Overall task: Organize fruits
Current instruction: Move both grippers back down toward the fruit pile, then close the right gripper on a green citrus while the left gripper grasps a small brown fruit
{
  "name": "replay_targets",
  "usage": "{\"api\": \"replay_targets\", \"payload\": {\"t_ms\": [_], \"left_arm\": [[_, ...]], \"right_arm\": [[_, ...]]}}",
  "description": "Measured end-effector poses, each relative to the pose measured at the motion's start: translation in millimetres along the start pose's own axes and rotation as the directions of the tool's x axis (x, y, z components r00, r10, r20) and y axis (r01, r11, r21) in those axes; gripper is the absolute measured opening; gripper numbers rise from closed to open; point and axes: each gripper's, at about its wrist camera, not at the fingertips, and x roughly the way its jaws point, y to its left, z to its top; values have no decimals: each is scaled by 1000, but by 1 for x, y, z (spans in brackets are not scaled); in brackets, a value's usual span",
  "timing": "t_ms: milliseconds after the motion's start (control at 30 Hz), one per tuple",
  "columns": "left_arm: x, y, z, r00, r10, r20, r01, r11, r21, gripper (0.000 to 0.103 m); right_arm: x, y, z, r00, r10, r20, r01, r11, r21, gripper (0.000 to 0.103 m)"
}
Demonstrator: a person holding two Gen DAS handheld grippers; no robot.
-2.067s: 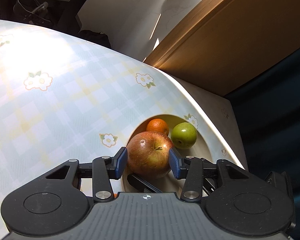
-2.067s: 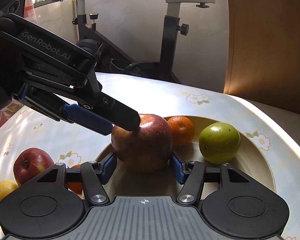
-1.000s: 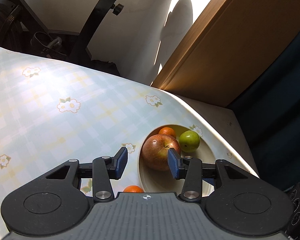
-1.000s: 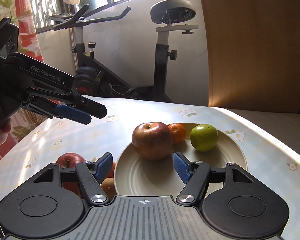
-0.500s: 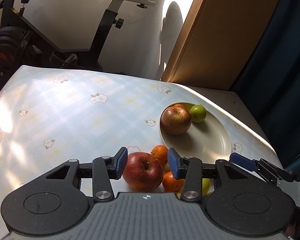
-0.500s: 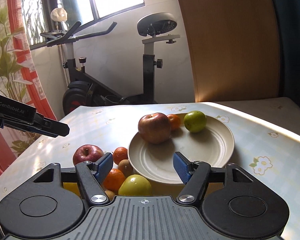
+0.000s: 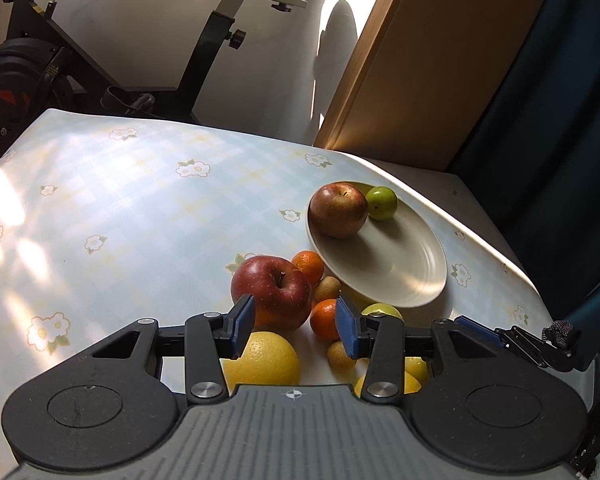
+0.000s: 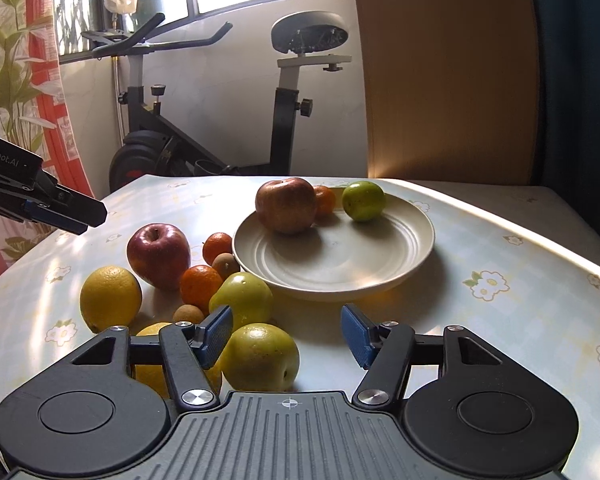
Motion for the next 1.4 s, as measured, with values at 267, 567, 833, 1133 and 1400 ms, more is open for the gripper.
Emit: {"api": "replay_targets", "payload": {"t_ms": [267,567,833,1133,1400], "left_arm": [[2,-3,-16,1000,-4,-1,4,999,-46,45],[7,-4,-24,1000,-10,-27,9,999,-36,45],[12,-8,-26,999,-31,-36,30,999,-28,45],[21,-19,-29,997,-45,-66,46,999,2,44],[36,-27,-26,991,-61,-118,61,998,-4,44]], "right_arm": [[1,-3,-7,998,56,-11,-56,998,23,52],[7,-12,-10,987,153,-48,-146,981,132,43],[7,-15,-11,984,174,-41,-168,978,127,41],[4,-17,-8,1000,9,1,-9,998,-65,41],[7,-17,-11,1000,4,25,0,992,-126,42]]}}
